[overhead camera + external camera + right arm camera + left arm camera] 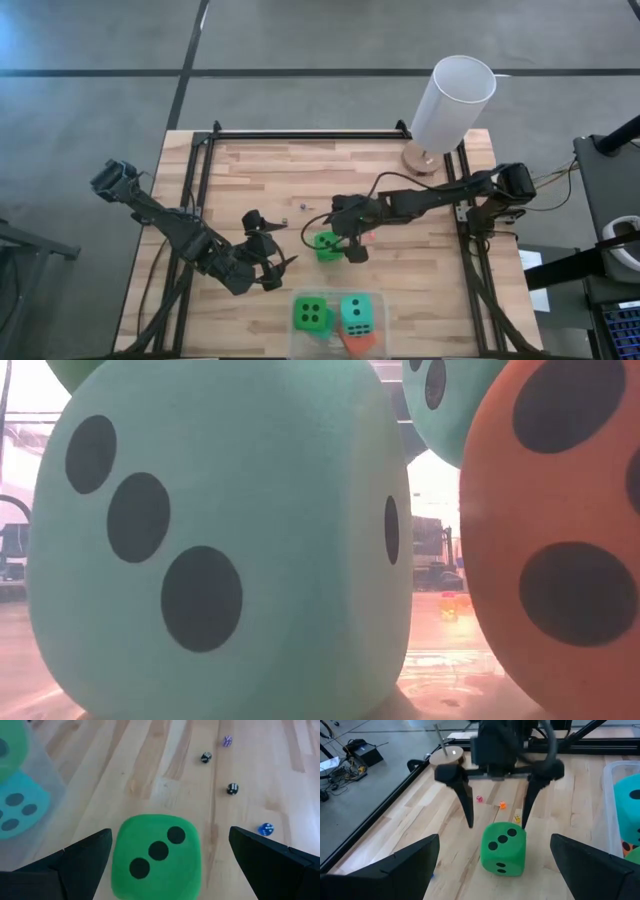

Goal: Pick & Place Dice
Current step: Put the large green dice into the transparent bin

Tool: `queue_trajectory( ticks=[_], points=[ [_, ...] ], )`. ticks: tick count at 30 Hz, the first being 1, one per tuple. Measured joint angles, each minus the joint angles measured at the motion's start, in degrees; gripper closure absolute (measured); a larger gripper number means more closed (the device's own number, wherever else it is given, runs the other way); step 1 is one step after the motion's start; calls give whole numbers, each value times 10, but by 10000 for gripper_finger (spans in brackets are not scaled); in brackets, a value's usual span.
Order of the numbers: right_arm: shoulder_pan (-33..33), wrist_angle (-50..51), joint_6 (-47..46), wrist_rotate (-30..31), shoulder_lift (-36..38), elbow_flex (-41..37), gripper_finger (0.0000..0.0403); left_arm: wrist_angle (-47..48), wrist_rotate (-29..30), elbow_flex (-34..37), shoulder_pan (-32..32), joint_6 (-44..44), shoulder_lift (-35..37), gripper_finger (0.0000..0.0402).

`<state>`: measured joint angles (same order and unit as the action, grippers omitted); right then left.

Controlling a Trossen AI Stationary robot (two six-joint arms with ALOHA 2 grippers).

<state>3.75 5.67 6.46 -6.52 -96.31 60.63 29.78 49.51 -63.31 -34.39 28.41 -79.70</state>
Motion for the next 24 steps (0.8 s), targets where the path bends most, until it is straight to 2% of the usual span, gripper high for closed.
queue_trajectory(
  ticks=[11, 14, 24],
  points=[
    [0, 62, 16, -1, -59, 55, 3, 0, 0, 0, 0, 0, 0, 15],
    [0, 60, 14, -16, -65, 58, 3, 0, 0, 0, 0, 0, 0, 18],
    [-1, 83, 15, -14, -64, 56, 3, 0, 0, 0, 0, 0, 0, 16]
  ],
)
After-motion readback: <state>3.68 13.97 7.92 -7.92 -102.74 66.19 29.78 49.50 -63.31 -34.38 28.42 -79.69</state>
